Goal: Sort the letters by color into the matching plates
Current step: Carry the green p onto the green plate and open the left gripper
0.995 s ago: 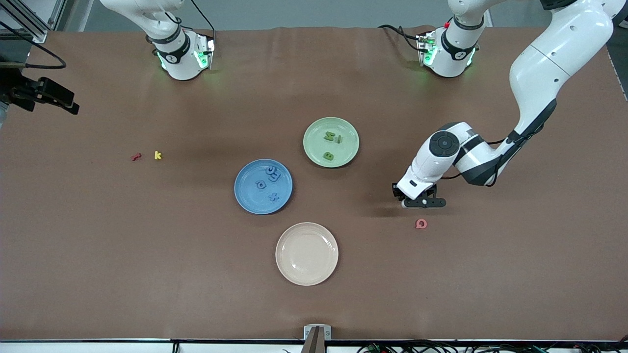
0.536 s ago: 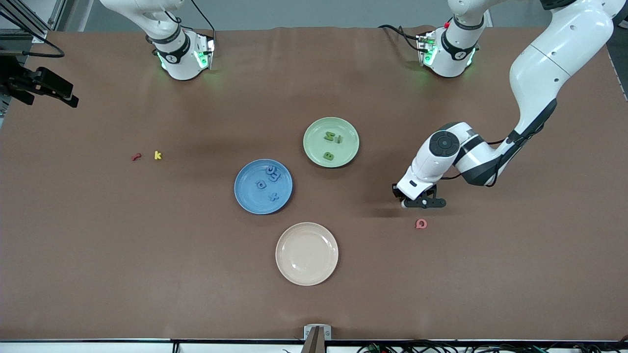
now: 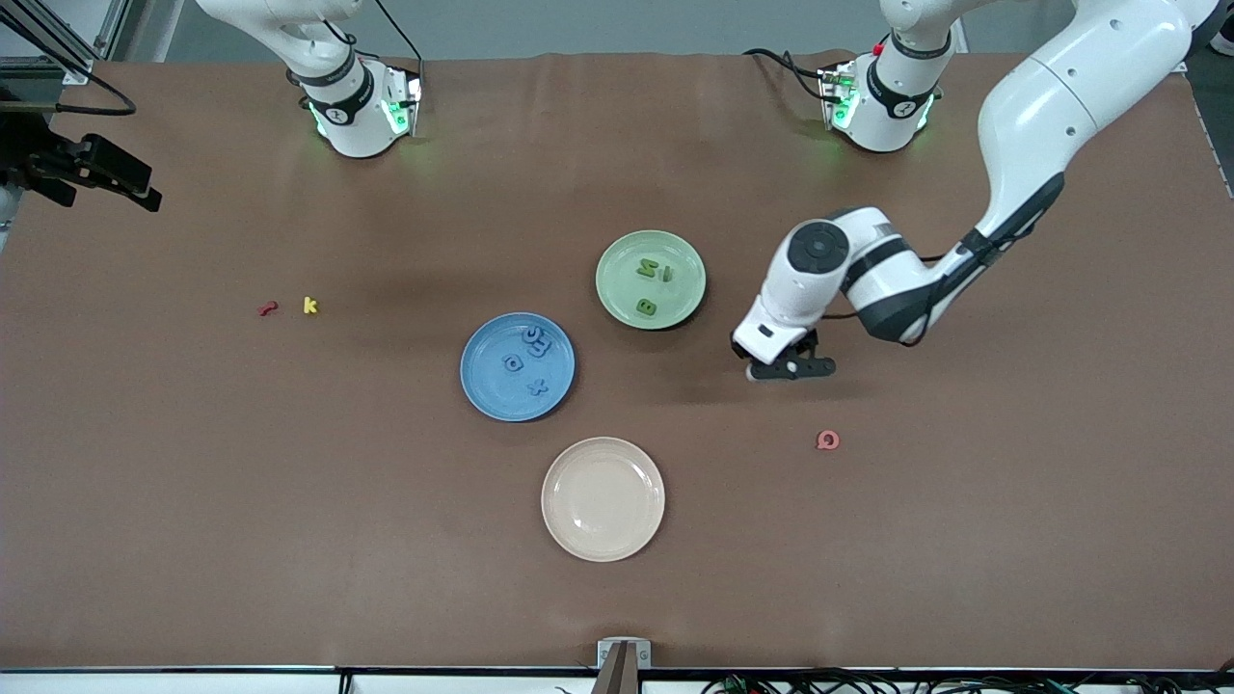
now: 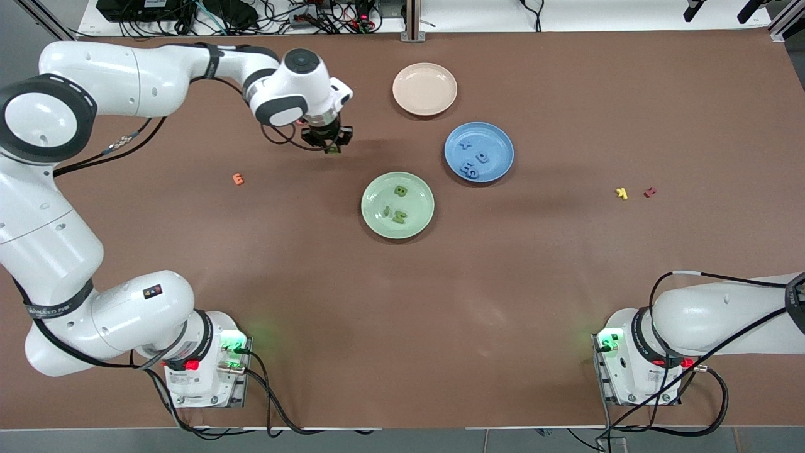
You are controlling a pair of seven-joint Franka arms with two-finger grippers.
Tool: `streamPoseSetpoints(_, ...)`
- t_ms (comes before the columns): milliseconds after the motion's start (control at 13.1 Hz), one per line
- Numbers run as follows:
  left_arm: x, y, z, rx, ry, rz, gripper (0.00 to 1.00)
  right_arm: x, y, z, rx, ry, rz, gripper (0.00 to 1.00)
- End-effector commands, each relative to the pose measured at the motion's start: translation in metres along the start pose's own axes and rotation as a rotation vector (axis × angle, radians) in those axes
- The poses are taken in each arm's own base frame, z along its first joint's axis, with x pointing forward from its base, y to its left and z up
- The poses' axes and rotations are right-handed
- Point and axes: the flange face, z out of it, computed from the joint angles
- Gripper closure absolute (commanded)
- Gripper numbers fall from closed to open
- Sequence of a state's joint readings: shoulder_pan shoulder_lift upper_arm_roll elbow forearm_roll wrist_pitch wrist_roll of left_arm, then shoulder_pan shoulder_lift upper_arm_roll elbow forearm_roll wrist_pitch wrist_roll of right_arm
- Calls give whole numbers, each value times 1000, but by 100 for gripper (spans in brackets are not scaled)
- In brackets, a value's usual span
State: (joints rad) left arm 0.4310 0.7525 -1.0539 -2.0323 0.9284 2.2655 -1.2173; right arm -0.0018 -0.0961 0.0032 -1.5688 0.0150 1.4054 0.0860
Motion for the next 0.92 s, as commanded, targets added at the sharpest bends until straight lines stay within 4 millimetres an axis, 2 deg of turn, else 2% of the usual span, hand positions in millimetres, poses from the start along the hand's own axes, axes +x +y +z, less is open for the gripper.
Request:
streamPoseSetpoints(0,-28,28,-10,-2,-14,-51,83,-6,1,-3,2,32,-8,0)
streamPoseSetpoints(153,-61,64,-10,-5,-20,-78,83,-4,1,-5,1,50,-12,0)
streamPoseSetpoints(306,-86,87,-8,-4,-27,-76,83,-4,1,-5,-18,52,-45,0)
streamPoseSetpoints(536,-106,104,-5,-3,-53,-81,83,-2,4,-5,-29,61,-76,0)
streamPoseSetpoints(689,-113,106,5,15,-60,-75,80,-2,4,-5,-24,59,-73,0)
streamPoseSetpoints(842,-117,109,7,17,-63,-72,78,-3,3,-5,-24,59,-64,0)
